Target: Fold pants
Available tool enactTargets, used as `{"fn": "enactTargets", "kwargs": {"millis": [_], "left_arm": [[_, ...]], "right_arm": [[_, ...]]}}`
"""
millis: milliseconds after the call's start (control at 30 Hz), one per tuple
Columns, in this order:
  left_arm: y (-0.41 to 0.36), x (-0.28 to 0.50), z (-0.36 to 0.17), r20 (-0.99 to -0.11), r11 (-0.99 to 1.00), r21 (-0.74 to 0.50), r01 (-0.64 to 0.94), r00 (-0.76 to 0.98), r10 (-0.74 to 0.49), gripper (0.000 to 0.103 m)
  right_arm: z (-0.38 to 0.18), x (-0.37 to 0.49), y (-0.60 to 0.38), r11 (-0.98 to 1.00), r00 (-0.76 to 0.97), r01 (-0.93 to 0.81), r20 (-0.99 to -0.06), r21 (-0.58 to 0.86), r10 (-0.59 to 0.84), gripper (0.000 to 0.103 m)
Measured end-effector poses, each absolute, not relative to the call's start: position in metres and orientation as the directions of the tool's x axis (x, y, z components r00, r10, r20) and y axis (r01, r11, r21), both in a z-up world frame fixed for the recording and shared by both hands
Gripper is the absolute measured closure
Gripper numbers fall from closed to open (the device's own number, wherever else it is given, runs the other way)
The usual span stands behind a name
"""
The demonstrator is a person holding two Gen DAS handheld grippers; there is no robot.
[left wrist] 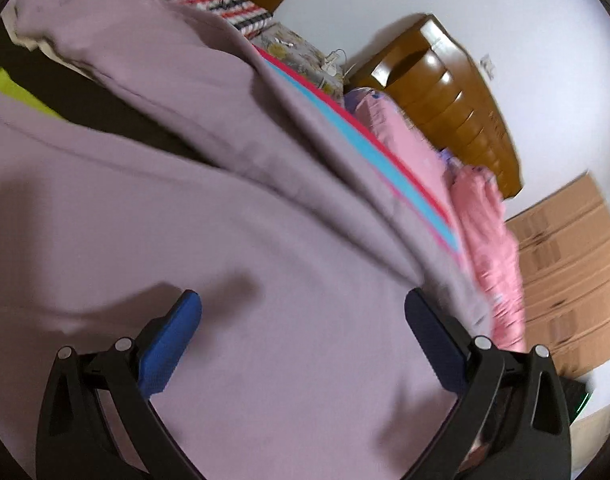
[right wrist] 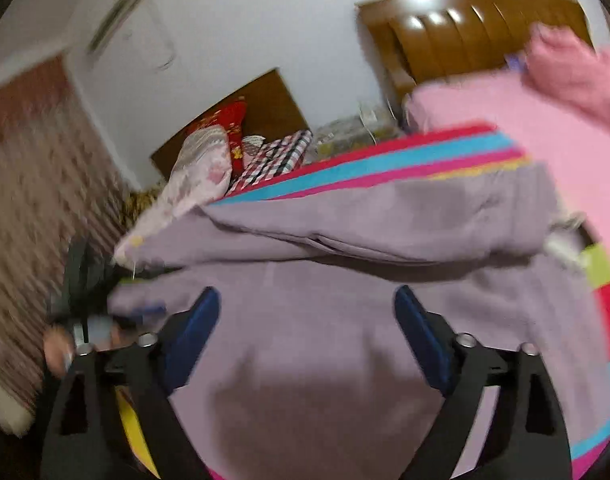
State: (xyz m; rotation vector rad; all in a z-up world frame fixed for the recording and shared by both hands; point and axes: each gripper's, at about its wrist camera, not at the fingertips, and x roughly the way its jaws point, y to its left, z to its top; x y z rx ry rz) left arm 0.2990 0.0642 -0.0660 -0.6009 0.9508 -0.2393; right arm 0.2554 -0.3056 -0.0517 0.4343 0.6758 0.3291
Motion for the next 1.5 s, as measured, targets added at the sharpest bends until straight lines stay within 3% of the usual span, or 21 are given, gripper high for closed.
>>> {"fn": "enactTargets", "kwargs": {"millis": [200, 333, 467, 500, 533, 600, 733, 933, 1100, 1467, 1500], "left_arm": [[0.068, 0.27, -0.069, -0.682, 0.879, -0.476, 0.019, 0.624, -0.382, 0.002], [0.068, 0.26, -0.077, -0.652, 0.895, -0.437, 0.088, 0.654, -0.383, 0.002], [0.074, 0.261, -0.08, -0.629, 0.873, -0.476, 0.102, 0.654, -0.42, 0.002], [0.076, 0.26, -0.081, -0.623, 0.867, -0.487, 0.104, 0.655, -0.428, 0.002], [0.08, 0.258, -0.081, -0.612, 0.857, -0.504, 0.106, 0.657, -0.441, 0.002], [0.08, 0.259, -0.081, -0.601, 0.848, -0.519, 0.111, 0.657, -0.454, 0.002], [0.076, 0.259, -0.075, -0.633, 0.857, -0.506, 0.096, 0.634, -0.444, 0.002], [0.08, 0.283, -0.064, -0.506, 0.68, -0.728, 0.082, 0.605, -0.614, 0.002], [0.088, 0.321, -0.057, -0.459, 0.608, -0.793, 0.024, 0.632, -0.624, 0.002], [0.111, 0.423, -0.053, -0.541, 0.639, -0.762, -0.105, 0.645, -0.539, 0.003], [0.114, 0.429, -0.055, -0.547, 0.64, -0.76, -0.114, 0.643, -0.535, 0.01]], "right_arm": [[-0.087, 0.3, -0.313, 0.762, 0.726, 0.156, -0.596, 0.628, 0.343, 0.037], [-0.105, 0.317, -0.31, 0.709, 0.717, 0.27, -0.628, 0.651, 0.304, 0.037], [-0.115, 0.314, -0.318, 0.62, 0.77, 0.308, -0.572, 0.721, 0.283, 0.039], [-0.116, 0.315, -0.319, 0.604, 0.778, 0.307, -0.56, 0.735, 0.285, 0.057], [-0.115, 0.314, -0.32, 0.599, 0.786, 0.303, -0.55, 0.742, 0.284, 0.082], [-0.11, 0.31, -0.322, 0.597, 0.802, 0.295, -0.533, 0.746, 0.27, 0.087], [-0.072, 0.292, -0.323, 0.598, 0.853, 0.176, -0.424, 0.782, 0.303, 0.089], [-0.032, 0.277, -0.331, 0.57, 0.85, -0.04, -0.271, 0.821, 0.451, 0.089], [-0.042, 0.268, -0.337, 0.567, 0.819, -0.052, -0.291, 0.822, 0.496, 0.089], [-0.053, 0.268, -0.341, 0.541, 0.795, -0.054, -0.292, 0.839, 0.532, 0.089], [-0.054, 0.269, -0.342, 0.542, 0.793, -0.051, -0.296, 0.839, 0.532, 0.089]]}}
